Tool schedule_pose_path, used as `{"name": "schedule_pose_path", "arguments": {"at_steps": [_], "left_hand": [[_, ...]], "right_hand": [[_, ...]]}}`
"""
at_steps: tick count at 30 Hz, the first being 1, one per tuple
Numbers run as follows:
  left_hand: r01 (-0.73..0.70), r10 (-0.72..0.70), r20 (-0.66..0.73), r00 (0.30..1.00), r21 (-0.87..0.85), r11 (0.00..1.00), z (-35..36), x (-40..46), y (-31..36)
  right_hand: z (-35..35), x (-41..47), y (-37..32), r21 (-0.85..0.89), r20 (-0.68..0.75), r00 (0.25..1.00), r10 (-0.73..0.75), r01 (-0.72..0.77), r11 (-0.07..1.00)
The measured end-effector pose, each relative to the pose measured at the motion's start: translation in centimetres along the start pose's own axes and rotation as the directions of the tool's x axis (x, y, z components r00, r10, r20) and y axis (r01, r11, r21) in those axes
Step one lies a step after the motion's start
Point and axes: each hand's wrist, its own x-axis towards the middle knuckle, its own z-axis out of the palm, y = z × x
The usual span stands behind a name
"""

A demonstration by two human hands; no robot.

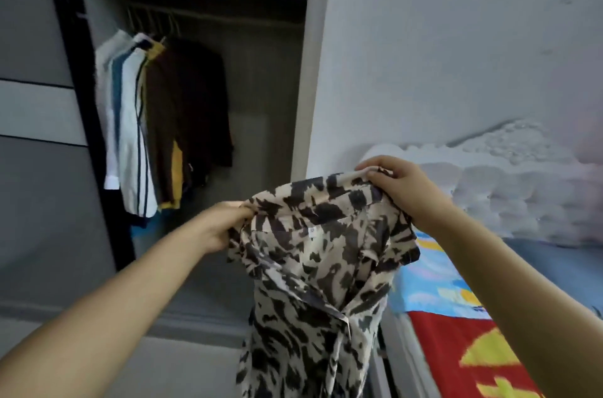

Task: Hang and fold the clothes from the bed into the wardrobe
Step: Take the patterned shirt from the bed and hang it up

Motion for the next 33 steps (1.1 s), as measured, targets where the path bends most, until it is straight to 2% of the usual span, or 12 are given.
{"name": "schedule_pose_path", "arguments": {"at_steps": [2, 4, 9, 11, 13, 15, 16, 19, 21, 24, 28, 33], "left_hand": [[0.035, -0.027, 0.062, 0.998, -0.134, 0.99, -3.4, -0.2, 0.8], [-0.027, 0.033, 0.058, 0.998, -0.106, 0.994, -6.2, -0.5, 1.7], [-0.311, 0.267, 0.178, 0.947, 0.298, 0.903, -13.0, 0.3, 3.5], [-0.417, 0.285, 0.315, 0.905, 0.53, 0.739, -15.1, 0.5, 3.7], [-0.465, 0.271, 0.383, 0.883, 0.79, 0.399, -16.8, 1.5, 3.4], [-0.426, 0.336, 0.373, 0.865, 0.899, 0.099, -18.0, 3.2, 3.1], [-0.407, 0.381, 0.346, 0.858, 0.909, 0.089, -18.7, 4.0, 3.0], [-0.388, 0.5, 0.198, 0.843, 0.868, 0.31, -20.8, 6.6, 3.3], [-0.381, 0.575, 0.078, 0.814, 0.82, 0.428, -22.2, 8.8, 4.2], [-0.309, 0.557, -0.107, 0.824, 0.738, 0.6, -23.4, 13.3, 6.1], [-0.249, 0.428, -0.274, 0.861, 0.507, 0.825, -23.7, 20.7, 8.1], [-0.268, 0.397, -0.339, 0.853, 0.367, 0.891, -23.0, 29.2, 12.6]], "right_hand": [[1.8, 1.4, 0.2, 0.09, 0.016, 0.998, 0.059, -0.061, 0.994], [4.1, 3.0, 0.3, 0.108, 0.063, 0.992, 0.106, -0.112, 0.988], [9.8, 7.8, 0.1, 0.064, 0.07, 0.971, 0.229, -0.233, 0.97], [11.4, 9.6, 0.0, 0.042, 0.046, 0.961, 0.273, -0.275, 0.961], [12.9, 11.2, -0.4, 0.006, 0.061, 0.958, 0.28, -0.281, 0.96], [13.7, 12.5, -0.8, 0.001, 0.165, 0.958, 0.235, -0.238, 0.971], [14.0, 13.3, -0.9, -0.014, 0.274, 0.943, 0.189, -0.192, 0.981], [15.3, 15.2, -1.5, -0.305, 0.621, 0.766, 0.166, 0.041, 0.951], [17.0, 17.3, -1.3, -0.519, 0.675, 0.695, 0.247, 0.21, 0.829], [19.5, 21.8, -0.2, -0.681, 0.593, 0.758, 0.27, 0.294, 0.671], [21.5, 28.9, 1.9, -0.767, 0.437, 0.875, 0.207, 0.242, 0.594], [22.1, 38.3, 4.5, -0.811, 0.418, 0.854, 0.311, 0.196, 0.552]]}}
